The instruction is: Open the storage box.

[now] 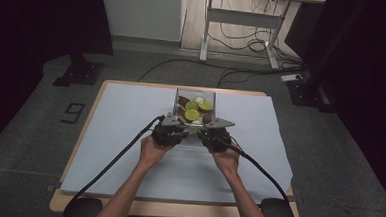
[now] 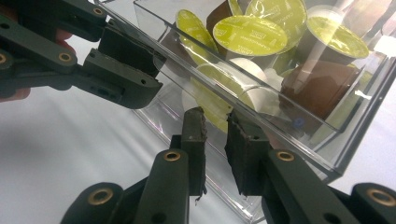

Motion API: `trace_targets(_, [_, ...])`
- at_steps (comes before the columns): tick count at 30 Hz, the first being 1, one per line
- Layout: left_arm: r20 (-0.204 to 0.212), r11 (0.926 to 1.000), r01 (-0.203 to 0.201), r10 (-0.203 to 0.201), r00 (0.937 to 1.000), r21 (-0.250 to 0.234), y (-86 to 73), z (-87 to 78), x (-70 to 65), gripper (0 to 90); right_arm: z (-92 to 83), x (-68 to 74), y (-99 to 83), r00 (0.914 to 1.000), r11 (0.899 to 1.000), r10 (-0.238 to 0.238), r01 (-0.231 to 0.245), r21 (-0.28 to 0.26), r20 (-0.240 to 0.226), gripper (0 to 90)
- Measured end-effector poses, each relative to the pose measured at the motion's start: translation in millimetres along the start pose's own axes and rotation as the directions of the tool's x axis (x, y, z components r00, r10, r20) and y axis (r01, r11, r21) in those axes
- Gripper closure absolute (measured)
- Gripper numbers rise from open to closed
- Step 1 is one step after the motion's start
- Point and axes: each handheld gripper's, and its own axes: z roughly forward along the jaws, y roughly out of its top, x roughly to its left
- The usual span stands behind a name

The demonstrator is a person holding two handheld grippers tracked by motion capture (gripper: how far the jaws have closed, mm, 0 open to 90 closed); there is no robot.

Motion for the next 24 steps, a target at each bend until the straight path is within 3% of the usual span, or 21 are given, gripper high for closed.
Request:
trace_targets(5, [0.008, 0.9998, 0.001, 0.0, 1.0, -0.019, -0.6, 2.2, -1.1, 68.7, 0.7, -1.4, -0.1, 0.9999, 1.0, 0.011, -0.011, -0.005, -0.008, 76.9])
trace_targets(13, [-0.035, 0.9996, -0.02, 0.019, 0.9992, -0.021, -0.6, 0.9, -3.9, 75.0, 0.7, -4.4, -0.4, 0.9992, 1.0, 0.017, -0.017, -0.01, -0.038, 77.3])
trace_targets(24, [0.0, 0.9995, -0.02, 0.02, 0.9998, -0.025, -3.6, -7.0, -8.3, 76.0, -4.7, -1.0, -2.9, 0.9977, 1.0, 0.002, -0.003, -0.017, -0.068, 76.4])
